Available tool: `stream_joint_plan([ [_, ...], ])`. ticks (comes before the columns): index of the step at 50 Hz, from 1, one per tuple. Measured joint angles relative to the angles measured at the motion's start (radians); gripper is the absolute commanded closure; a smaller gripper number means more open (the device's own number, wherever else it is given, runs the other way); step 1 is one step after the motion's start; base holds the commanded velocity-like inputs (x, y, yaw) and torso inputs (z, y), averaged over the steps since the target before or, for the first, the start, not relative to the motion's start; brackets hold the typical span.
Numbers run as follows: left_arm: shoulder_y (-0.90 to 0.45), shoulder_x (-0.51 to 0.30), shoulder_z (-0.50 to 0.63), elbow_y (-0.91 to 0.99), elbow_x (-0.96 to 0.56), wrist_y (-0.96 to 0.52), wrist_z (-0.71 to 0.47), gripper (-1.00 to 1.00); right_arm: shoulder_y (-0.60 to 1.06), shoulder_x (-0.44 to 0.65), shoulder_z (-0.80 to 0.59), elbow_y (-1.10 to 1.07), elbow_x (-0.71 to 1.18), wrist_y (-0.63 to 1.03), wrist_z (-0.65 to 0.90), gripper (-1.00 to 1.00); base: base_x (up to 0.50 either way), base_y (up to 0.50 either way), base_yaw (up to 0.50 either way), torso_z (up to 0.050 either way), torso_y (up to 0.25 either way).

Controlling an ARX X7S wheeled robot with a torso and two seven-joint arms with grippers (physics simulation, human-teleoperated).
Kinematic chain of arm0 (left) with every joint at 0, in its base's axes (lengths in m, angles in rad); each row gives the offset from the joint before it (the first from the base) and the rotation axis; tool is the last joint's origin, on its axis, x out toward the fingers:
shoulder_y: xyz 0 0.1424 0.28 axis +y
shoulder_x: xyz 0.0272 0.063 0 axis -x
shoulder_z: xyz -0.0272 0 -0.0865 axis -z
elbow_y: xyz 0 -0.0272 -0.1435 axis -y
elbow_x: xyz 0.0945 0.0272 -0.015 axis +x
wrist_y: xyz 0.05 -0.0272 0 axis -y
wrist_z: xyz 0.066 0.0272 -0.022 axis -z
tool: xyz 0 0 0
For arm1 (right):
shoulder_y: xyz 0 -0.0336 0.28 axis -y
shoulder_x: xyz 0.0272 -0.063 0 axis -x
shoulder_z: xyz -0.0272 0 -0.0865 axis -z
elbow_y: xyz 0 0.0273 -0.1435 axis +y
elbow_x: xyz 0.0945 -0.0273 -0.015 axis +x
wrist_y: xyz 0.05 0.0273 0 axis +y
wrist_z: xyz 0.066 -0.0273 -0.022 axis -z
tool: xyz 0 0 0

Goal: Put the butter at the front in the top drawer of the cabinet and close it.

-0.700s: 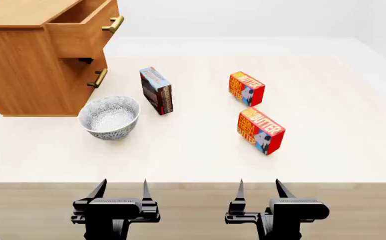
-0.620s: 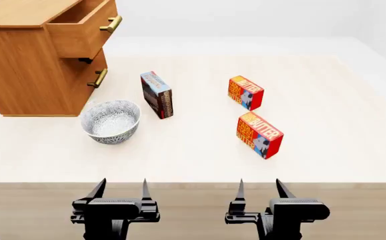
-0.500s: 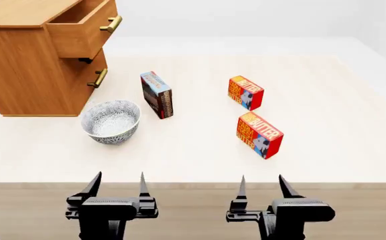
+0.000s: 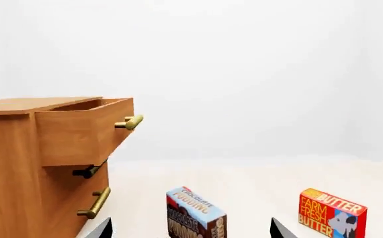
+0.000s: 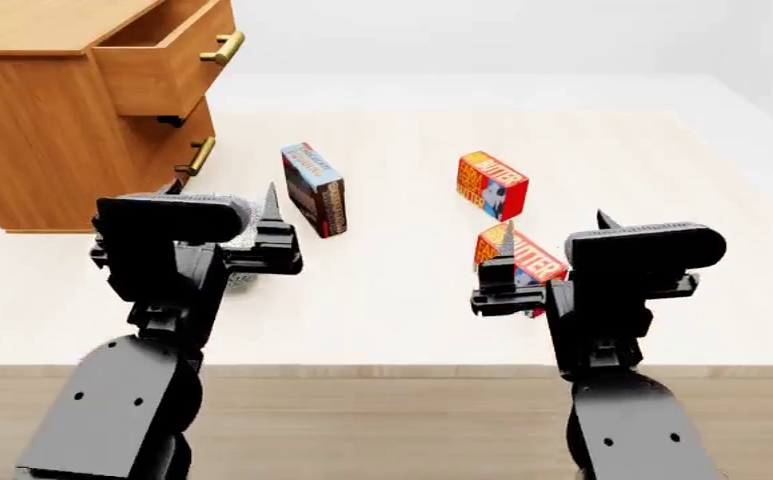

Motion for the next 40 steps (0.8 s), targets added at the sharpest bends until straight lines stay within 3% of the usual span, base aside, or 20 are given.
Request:
stream_joint_plan([
  [10, -0.442, -0.046, 0.023, -0.282, -0.052, -0.191, 0.093, -1.0, 0.349, -0.006, -0.008, 0.042, -0.013, 0.371, -0.025, -1.0, 0.0, 0.0, 0.0, 0.0, 0.0],
  [18, -0.863, -0.034, 0.073, -0.744, -0.046, -0.157, 0.172, -1.0, 0.577, 0.0, -0.007, 0.129, 0.002, 0.532, -0.055, -1.0, 0.0, 0.0, 0.0, 0.0, 0.0],
  [23, -1.059, -0.013, 0.097, -0.961, -0.029, -0.122, 0.176, -1.0, 0.683, 0.018, -0.007, 0.18, 0.017, 0.586, -0.081, -1.0, 0.0, 0.0, 0.0, 0.0, 0.0],
  [31, -1.243, 0.009, 0.126, -1.15, -0.011, -0.08, 0.175, -1.0, 0.792, 0.043, 0.006, 0.223, 0.049, 0.617, -0.129, -1.0, 0.45, 0.0, 0.0, 0.0, 0.0],
  [40, -1.325, 0.021, 0.153, -1.252, 0.002, -0.029, 0.18, -1.0, 0.835, 0.046, 0.035, 0.243, 0.08, 0.607, -0.163, -1.0, 0.5, 0.0, 0.0, 0.0, 0.0],
])
